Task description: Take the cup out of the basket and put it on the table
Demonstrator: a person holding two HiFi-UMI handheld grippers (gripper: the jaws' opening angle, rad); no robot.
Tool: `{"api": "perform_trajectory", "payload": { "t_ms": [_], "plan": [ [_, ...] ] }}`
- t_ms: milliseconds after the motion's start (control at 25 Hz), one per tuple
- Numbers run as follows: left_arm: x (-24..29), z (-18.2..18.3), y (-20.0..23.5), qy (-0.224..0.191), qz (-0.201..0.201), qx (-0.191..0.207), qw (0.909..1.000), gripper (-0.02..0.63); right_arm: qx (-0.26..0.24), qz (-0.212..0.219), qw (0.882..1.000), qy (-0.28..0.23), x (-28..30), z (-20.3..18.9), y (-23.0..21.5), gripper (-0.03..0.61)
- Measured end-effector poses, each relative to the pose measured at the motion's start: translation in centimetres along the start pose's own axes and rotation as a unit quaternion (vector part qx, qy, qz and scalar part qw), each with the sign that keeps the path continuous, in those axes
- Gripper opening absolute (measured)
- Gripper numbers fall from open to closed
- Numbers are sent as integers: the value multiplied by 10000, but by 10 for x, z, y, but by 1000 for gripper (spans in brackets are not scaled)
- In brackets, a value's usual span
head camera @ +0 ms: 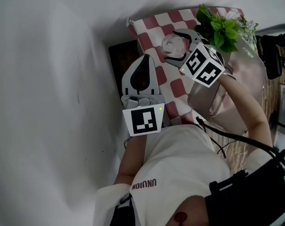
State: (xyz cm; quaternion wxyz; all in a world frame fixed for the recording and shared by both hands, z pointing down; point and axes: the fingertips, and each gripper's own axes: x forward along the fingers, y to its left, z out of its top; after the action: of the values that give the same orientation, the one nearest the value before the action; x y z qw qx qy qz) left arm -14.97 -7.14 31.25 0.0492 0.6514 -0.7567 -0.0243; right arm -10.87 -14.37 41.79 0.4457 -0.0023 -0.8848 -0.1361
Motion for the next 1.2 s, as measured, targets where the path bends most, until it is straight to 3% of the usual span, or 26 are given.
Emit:
{"api": "perform_trajectory", "payload": {
  "t_ms": [1200],
  "plan": [
    [13, -11, 12, 136, 80, -22, 9999, 9, -179, 466, 9974, 524, 62, -22, 10, 408]
  ]
}}
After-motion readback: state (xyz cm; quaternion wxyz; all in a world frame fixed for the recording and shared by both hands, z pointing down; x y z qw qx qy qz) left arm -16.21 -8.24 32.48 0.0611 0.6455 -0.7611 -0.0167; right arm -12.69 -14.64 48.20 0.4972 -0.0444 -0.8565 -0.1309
